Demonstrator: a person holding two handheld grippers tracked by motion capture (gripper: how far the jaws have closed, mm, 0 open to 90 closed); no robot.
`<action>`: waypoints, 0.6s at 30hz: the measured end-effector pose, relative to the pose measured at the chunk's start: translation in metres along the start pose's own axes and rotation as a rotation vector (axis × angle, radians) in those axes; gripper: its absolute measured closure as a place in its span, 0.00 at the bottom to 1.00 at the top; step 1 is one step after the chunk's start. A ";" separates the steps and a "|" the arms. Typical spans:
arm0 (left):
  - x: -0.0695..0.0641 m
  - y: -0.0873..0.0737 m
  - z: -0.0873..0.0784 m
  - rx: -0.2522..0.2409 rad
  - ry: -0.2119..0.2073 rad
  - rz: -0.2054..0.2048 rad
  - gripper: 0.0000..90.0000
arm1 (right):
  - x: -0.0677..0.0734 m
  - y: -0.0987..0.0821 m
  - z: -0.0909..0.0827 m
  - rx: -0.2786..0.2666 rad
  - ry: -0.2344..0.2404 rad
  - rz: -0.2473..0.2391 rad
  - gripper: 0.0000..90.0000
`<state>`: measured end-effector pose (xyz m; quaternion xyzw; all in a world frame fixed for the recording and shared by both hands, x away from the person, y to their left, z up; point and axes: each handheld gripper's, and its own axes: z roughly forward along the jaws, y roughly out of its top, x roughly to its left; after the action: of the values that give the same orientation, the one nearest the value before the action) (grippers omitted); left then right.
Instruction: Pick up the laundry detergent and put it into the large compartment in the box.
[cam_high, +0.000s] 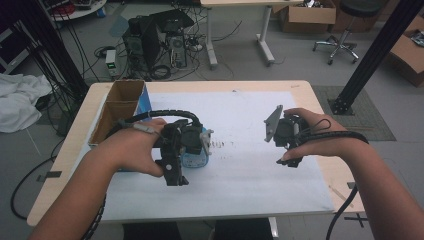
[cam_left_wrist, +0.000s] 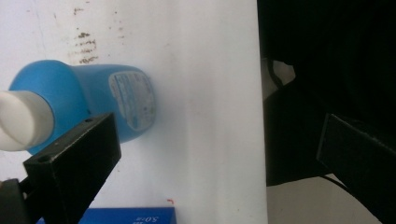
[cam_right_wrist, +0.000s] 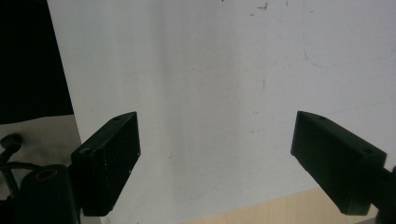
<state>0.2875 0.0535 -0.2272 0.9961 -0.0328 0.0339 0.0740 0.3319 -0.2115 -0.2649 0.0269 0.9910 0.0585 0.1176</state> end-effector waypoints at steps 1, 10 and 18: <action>0.001 0.001 -0.001 0.001 0.003 -0.004 0.00 | -0.001 0.000 0.000 0.001 -0.003 -0.001 0.17; 0.013 0.002 -0.011 0.013 0.008 -0.022 0.00 | 0.003 0.002 0.002 -0.001 -0.011 -0.013 0.17; 0.024 0.002 -0.015 0.005 -0.001 -0.041 0.00 | 0.002 -0.001 0.007 -0.005 -0.001 -0.006 0.17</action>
<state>0.3099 0.0519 -0.2102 0.9968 -0.0123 0.0321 0.0720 0.3317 -0.2120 -0.2719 0.0238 0.9908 0.0607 0.1186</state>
